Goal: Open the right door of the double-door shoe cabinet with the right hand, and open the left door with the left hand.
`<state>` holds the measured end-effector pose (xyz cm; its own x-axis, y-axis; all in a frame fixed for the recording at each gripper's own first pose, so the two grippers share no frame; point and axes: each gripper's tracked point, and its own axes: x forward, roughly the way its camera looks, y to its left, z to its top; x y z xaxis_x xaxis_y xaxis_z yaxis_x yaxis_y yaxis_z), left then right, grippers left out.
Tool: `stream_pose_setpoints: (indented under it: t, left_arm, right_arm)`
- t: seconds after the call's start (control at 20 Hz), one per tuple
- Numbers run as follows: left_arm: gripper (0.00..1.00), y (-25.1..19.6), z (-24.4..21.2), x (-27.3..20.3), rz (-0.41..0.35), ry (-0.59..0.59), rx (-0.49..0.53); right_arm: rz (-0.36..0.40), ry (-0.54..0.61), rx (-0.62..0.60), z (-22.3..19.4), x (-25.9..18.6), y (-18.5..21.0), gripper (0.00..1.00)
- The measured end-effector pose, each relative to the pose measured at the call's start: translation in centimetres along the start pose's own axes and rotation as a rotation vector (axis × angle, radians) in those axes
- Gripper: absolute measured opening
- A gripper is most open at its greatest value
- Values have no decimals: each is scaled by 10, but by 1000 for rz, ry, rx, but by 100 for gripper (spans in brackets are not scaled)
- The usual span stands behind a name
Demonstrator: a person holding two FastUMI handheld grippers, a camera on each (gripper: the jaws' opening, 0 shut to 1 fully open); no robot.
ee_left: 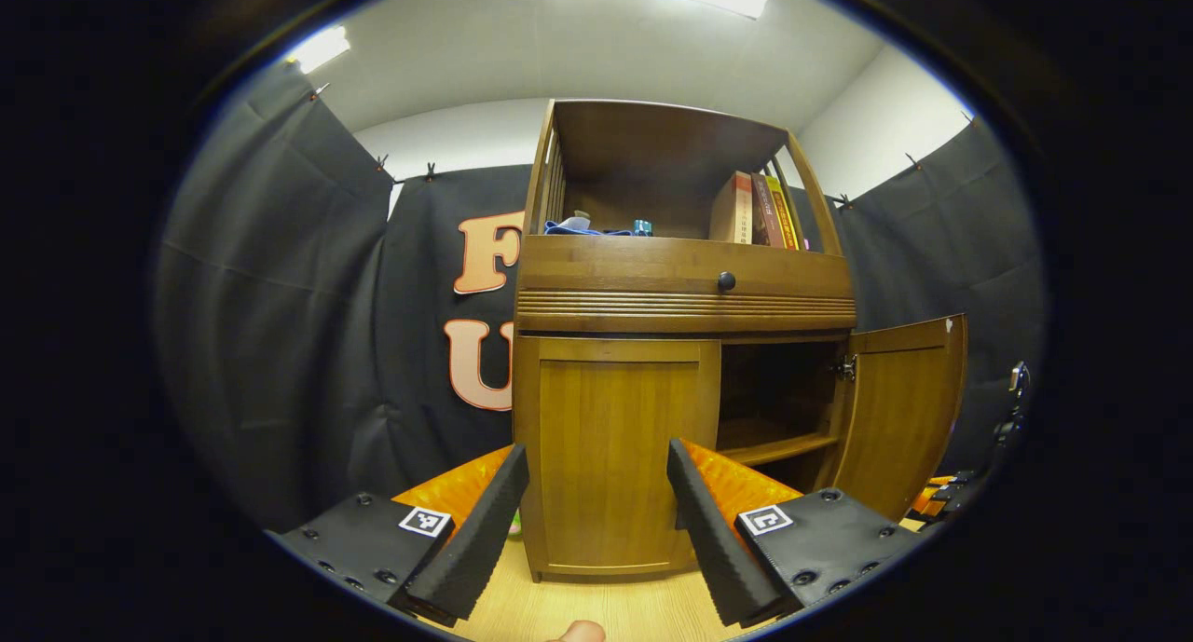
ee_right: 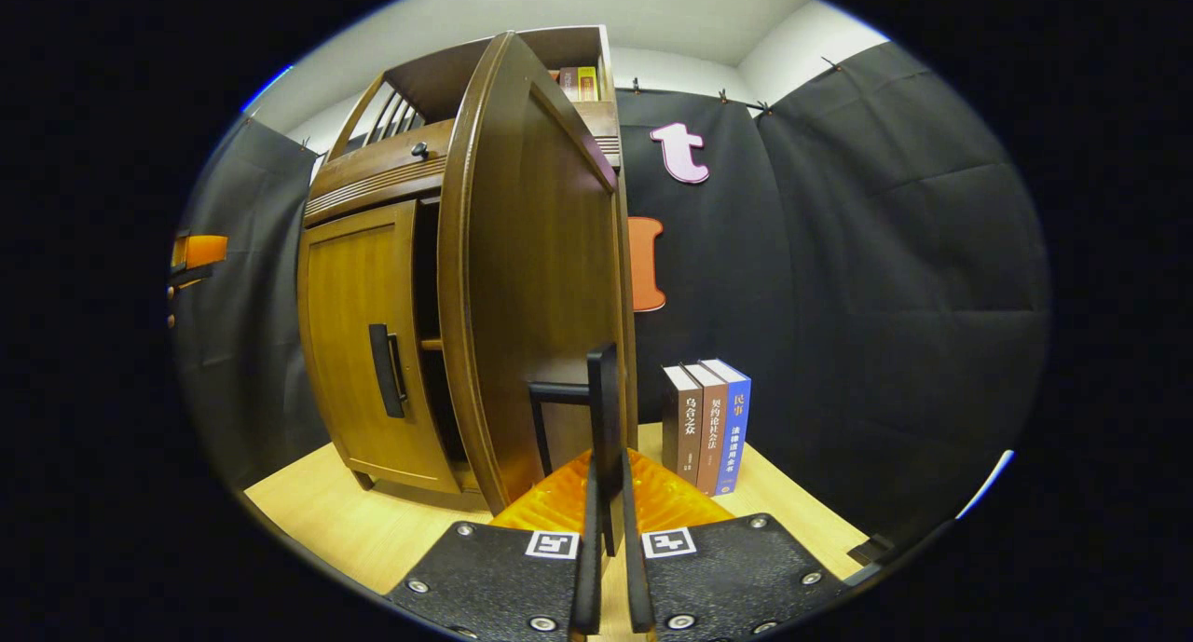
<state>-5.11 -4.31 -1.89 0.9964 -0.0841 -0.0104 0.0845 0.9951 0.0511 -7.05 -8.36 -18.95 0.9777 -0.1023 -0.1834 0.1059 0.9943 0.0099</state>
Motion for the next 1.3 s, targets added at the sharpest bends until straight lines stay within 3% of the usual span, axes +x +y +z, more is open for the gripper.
stream_pose_setpoints:
  t: [1.1,1.15,1.2,1.3]
  left_arm:
    - [95,-43,-2,11,-29,18,18]
    - [95,-43,-2,12,-29,19,17]
    - [96,-44,-3,13,-29,20,16]
    - [96,-46,-5,13,-31,23,18]
  right_arm:
    - [26,28,42,-7,1,-41,5]
    - [28,28,44,-6,1,-43,16]
    - [31,28,45,-6,0,-43,5]
    - [36,28,48,-6,2,-44,5]
